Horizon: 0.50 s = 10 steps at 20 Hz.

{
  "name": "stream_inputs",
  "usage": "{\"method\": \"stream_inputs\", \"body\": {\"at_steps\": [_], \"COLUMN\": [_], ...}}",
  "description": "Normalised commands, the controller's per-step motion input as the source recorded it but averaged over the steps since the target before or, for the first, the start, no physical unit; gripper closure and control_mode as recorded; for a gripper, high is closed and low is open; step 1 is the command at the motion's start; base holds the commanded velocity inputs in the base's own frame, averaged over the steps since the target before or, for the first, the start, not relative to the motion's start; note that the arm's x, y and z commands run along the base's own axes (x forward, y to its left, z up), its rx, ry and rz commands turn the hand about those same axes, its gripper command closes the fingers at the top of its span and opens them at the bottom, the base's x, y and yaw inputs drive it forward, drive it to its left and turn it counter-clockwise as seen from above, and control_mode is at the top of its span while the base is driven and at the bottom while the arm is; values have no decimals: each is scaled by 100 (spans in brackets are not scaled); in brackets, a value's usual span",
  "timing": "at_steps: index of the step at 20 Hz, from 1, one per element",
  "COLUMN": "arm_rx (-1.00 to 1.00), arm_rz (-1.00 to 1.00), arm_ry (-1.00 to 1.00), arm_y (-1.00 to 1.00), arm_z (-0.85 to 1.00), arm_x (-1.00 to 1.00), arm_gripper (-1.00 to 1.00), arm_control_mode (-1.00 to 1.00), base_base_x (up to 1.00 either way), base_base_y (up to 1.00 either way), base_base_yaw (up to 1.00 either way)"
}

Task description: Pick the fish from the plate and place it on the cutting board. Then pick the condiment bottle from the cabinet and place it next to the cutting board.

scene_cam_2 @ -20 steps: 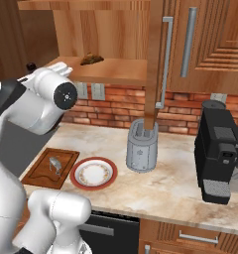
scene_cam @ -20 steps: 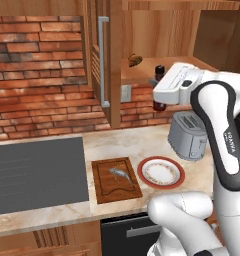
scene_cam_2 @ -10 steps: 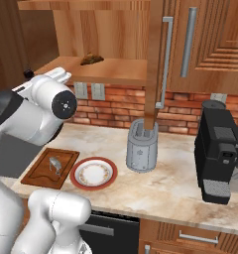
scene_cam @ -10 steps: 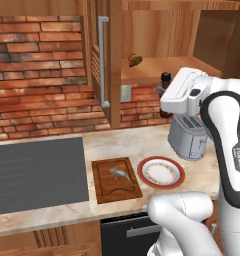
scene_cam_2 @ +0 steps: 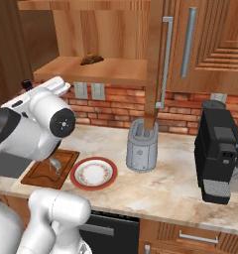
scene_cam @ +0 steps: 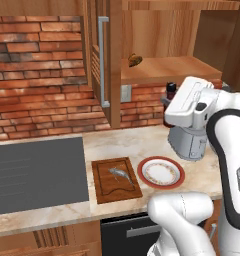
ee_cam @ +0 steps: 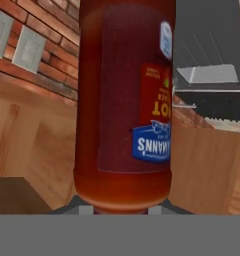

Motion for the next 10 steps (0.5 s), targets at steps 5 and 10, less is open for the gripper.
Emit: {"method": "stream_inputs", "body": {"at_steps": [5,10], "arm_rx": [7,6], "arm_rz": [0,0], "arm_ry": [0,0], "arm_y": [0,0], "arm_z": [-24,-26], "arm_x": [-10,-7], "arm_gripper": [100,100], "arm_control_mode": [-100,-100], "base_base_x": [0,0], "base_base_y": [0,0], "base_base_yaw": [0,0]}}
